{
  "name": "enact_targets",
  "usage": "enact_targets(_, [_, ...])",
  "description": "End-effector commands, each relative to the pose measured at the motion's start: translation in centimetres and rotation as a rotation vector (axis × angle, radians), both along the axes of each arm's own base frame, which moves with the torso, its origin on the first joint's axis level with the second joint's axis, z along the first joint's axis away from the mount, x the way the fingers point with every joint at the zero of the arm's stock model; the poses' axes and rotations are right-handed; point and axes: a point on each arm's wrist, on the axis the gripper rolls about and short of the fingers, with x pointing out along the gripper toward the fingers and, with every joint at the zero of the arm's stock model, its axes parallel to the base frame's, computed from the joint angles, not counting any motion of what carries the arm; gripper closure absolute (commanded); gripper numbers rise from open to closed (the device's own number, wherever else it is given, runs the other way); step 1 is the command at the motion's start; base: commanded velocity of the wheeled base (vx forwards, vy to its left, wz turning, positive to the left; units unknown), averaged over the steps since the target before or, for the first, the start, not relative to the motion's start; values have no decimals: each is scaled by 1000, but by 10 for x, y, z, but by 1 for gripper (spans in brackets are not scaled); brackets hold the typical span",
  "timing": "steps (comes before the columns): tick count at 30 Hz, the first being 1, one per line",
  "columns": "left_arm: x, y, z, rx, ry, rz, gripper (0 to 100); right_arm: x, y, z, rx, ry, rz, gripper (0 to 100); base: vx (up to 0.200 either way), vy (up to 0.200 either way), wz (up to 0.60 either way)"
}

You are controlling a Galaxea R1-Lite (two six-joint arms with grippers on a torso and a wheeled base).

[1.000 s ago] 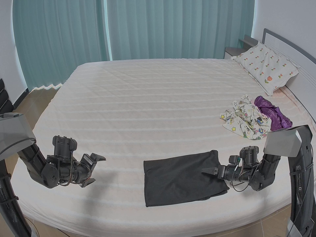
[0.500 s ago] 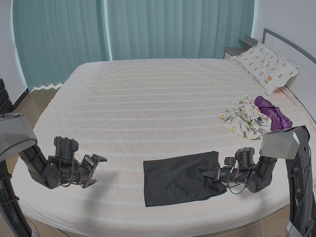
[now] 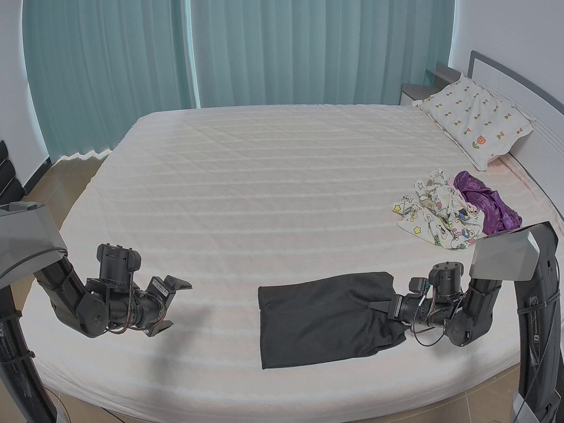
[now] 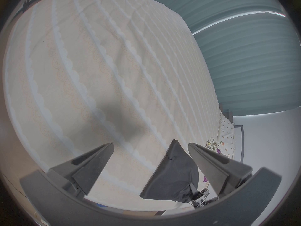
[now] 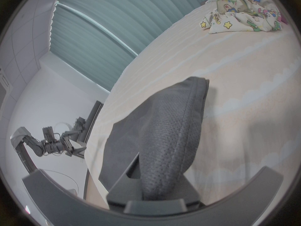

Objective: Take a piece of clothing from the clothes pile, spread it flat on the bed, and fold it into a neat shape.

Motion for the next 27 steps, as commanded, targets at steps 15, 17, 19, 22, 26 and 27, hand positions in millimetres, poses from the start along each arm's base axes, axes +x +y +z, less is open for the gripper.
enact_targets(15, [-1,0,0,-3,-5,-3,0,-11,-41,7,34,27,-127,100,0,0,0])
enact_targets(17, [-1,-1,0,-3,-5,-4,0,-13,-47,7,30,30,-142,100,0,-200,0])
enact_targets(19, [-1,-1,0,-1,-6,-4,0,-14,-49,7,27,34,-145,100,0,-200,0])
enact_targets(22, [-1,-1,-1,-1,-4,-4,0,-14,-49,6,28,36,-144,100,0,-200,0])
enact_targets(26, [-3,-1,-2,4,0,-10,0,-15,-48,6,27,39,-142,100,0,-200,0])
enact_targets(27, [-3,-1,-2,4,0,-12,0,-14,-48,6,27,36,-143,100,0,-200,0])
